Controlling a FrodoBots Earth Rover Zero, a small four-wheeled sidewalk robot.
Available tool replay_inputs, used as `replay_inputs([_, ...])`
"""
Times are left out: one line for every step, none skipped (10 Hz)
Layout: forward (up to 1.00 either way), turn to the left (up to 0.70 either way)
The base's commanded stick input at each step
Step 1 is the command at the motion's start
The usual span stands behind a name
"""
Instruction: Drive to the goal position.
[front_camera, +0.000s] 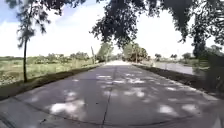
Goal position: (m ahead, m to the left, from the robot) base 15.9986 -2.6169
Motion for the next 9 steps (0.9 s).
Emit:
replay_inputs([0.85, 0.00])
replay_inputs([0.85, 0.00])
replay_inputs([0.85, 0.00])
replay_inputs([0.85, 0.00])
replay_inputs([0.85, 0.00])
replay_inputs([0.85, 0.00])
replay_inputs([0.85, -0.06])
replay_inputs([0.85, -0.34])
replay_inputs([0.85, -0.27])
